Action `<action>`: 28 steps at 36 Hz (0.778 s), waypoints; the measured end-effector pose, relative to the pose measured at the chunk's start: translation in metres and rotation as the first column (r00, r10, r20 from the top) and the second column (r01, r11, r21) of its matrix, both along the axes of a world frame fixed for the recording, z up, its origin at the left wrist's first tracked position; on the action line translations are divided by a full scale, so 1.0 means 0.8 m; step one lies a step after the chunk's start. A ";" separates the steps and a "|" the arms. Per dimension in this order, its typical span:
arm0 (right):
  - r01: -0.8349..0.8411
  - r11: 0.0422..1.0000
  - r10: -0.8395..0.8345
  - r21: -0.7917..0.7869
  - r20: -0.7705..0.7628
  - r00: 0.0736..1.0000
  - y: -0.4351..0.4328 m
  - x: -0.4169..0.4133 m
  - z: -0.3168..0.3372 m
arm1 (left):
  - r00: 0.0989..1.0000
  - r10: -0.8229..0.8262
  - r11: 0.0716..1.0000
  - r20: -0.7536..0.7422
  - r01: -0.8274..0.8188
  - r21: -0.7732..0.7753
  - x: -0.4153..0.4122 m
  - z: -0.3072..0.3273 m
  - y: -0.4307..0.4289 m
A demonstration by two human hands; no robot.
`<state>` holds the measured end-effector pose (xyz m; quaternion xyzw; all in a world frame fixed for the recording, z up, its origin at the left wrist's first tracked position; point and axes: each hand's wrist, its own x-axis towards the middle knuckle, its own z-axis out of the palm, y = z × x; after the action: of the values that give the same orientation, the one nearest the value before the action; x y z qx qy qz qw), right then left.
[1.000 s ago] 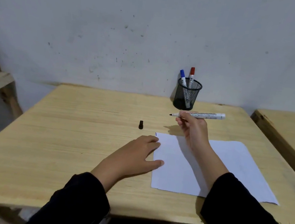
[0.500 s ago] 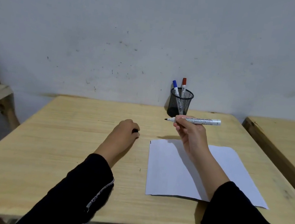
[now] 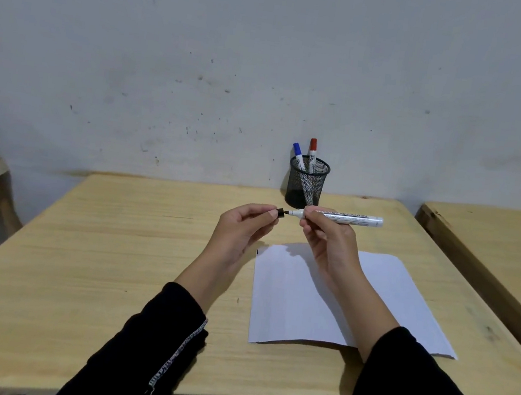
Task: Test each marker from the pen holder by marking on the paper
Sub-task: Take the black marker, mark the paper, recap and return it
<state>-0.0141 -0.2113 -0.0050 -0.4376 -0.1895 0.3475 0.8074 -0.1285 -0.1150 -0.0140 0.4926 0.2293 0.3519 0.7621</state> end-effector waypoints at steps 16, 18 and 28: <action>-0.070 0.997 0.063 0.032 0.176 0.982 -0.007 -0.002 0.016 | 0.996 -0.063 0.964 -0.055 0.075 0.254 0.001 0.021 -0.013; -0.079 0.996 0.071 0.037 0.179 0.981 -0.010 -0.002 0.021 | 0.996 -0.073 0.958 -0.046 0.082 0.275 0.001 0.025 -0.013; -0.060 0.987 0.045 0.147 0.108 0.993 -0.017 0.044 0.085 | 0.999 -0.019 0.950 0.032 0.008 0.312 0.022 0.089 0.012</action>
<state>0.0212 -0.2249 0.0628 -0.3882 -0.2684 0.3302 0.8175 -0.1113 -0.1052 0.0575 0.6021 0.1544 0.3869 0.6812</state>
